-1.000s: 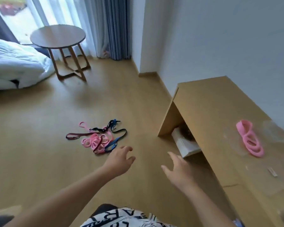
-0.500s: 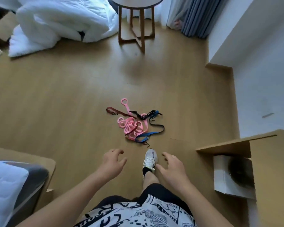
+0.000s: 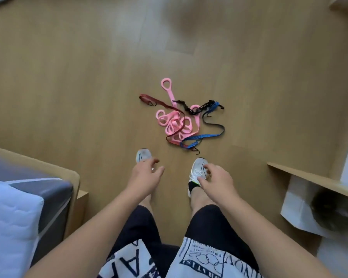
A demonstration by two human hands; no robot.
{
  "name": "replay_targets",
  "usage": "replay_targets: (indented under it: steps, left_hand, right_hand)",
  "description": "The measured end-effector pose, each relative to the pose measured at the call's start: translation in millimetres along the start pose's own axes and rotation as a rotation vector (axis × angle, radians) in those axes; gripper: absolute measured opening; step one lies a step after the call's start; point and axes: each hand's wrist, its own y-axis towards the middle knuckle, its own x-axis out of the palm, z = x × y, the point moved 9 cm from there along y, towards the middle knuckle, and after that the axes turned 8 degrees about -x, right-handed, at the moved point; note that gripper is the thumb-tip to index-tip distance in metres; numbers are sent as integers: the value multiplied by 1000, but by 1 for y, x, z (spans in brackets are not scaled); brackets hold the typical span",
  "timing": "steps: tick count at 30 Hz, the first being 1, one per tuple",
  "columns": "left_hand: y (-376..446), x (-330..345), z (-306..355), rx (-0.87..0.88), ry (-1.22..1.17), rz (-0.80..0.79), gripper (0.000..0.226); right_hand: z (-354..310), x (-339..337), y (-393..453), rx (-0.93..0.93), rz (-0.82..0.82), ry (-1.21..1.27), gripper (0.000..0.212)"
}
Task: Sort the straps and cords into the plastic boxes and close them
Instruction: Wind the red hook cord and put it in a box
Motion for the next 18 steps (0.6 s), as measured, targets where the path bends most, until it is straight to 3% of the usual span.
replay_targets:
  steps: [13,18]
  left_hand:
    - [310,121,-40,-2,204,-124,42]
    - [397,149,-70,12,268,-146,41]
  right_hand:
    - [93,181,316,207,-100,22,44]
    - [115,240,412,284,-7,202,33]
